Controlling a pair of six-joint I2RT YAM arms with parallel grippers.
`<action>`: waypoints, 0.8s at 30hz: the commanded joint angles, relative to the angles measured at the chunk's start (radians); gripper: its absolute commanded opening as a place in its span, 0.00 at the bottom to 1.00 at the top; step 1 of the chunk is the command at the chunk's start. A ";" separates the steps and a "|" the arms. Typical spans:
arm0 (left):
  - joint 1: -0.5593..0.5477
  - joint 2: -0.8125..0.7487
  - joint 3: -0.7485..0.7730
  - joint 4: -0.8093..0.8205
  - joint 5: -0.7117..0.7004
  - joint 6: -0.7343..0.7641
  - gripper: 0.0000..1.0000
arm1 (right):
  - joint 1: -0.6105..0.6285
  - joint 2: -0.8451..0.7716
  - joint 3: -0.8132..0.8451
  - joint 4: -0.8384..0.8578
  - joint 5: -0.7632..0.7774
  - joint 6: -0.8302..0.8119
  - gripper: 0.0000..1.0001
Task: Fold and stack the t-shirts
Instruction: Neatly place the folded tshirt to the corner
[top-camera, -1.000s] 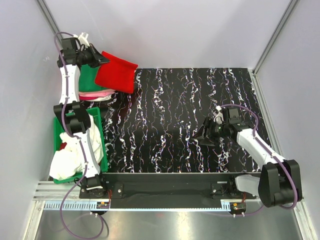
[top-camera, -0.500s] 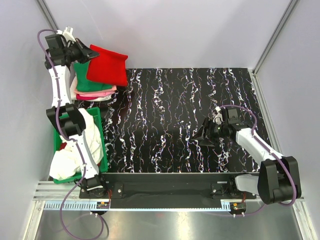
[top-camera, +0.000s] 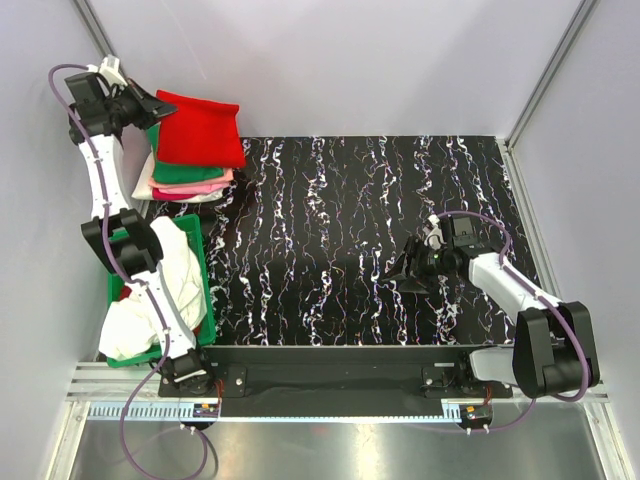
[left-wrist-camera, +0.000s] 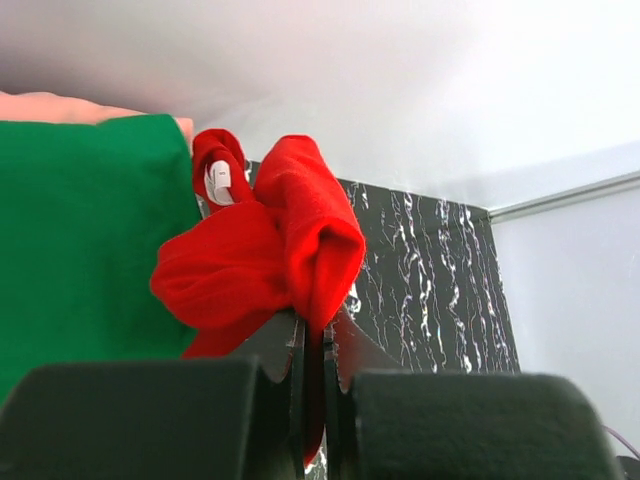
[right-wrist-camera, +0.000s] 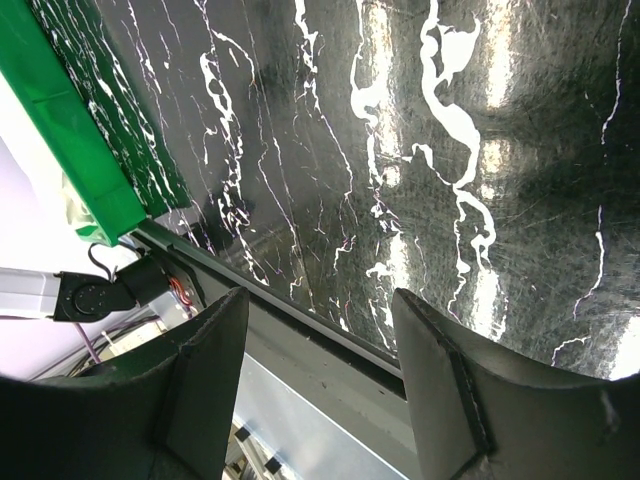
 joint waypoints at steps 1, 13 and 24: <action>0.025 -0.076 0.003 0.101 0.017 -0.027 0.00 | 0.005 0.003 0.007 0.030 -0.004 -0.017 0.66; 0.064 0.028 0.060 0.147 0.049 -0.041 0.00 | 0.005 0.033 0.013 0.018 -0.007 -0.035 0.66; 0.123 0.210 0.152 0.244 -0.012 -0.063 0.03 | 0.005 0.110 0.018 0.024 0.003 -0.029 0.66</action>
